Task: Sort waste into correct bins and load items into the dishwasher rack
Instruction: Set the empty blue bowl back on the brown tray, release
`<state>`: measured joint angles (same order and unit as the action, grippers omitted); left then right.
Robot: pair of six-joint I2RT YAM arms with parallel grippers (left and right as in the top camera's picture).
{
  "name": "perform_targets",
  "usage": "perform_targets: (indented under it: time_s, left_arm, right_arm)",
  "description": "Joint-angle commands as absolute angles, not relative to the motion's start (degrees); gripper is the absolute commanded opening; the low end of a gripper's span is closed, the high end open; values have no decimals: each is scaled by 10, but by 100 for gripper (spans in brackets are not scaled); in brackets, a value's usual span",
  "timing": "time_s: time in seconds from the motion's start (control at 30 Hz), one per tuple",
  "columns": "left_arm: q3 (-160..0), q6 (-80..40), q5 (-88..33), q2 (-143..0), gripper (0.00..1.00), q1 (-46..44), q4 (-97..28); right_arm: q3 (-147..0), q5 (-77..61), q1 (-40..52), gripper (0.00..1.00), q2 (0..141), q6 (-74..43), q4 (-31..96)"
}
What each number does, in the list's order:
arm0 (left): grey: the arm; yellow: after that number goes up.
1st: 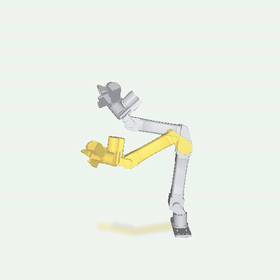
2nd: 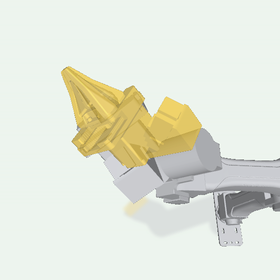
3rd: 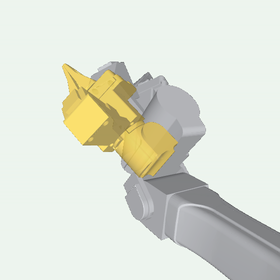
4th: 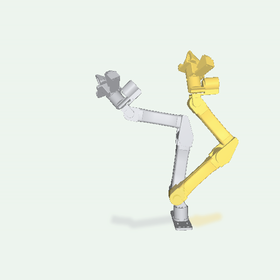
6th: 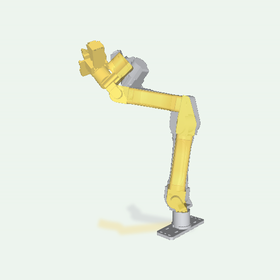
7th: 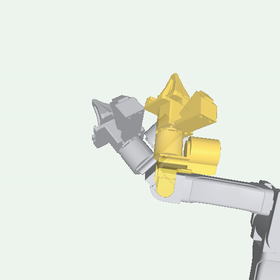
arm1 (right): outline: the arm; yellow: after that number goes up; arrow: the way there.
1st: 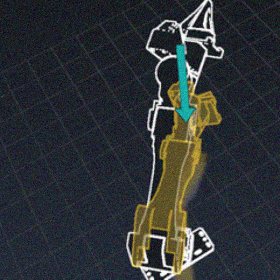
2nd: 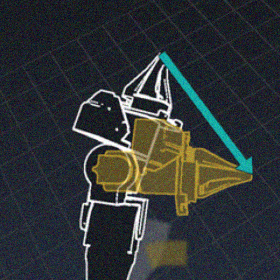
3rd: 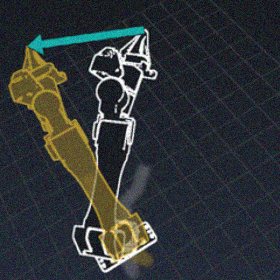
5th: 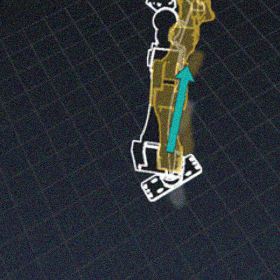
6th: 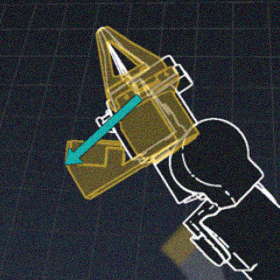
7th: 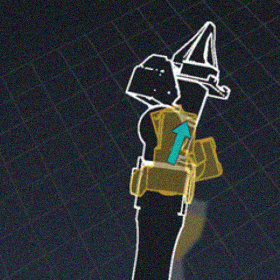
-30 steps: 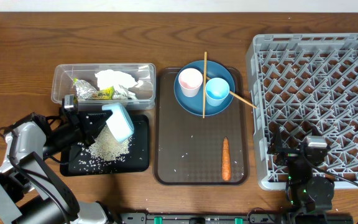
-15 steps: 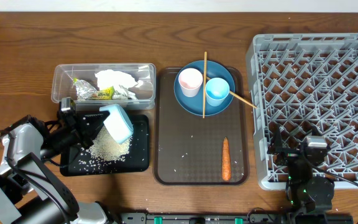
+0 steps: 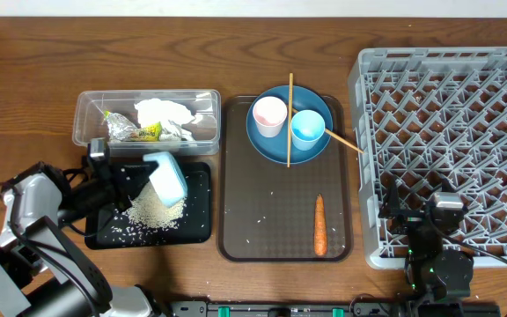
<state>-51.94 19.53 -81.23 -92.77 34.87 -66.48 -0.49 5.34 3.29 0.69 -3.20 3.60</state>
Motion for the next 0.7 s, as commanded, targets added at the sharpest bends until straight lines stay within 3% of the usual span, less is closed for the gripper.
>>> perform_targets:
  time_s: [0.0, 0.33, 0.67]
  left_arm:
    - [-559, 191, -743, -890, 6, 323, -668]
    - [-588, -10, -546, -713, 6, 173, -588]
    - [-588, -244, -249, -611, 6, -188, -445]
  right_arm:
    - [-3, 53, 30, 99, 4, -29, 37]
    - [-3, 53, 30, 99, 4, -29, 37]
    - [-3, 53, 30, 99, 4, -29, 37]
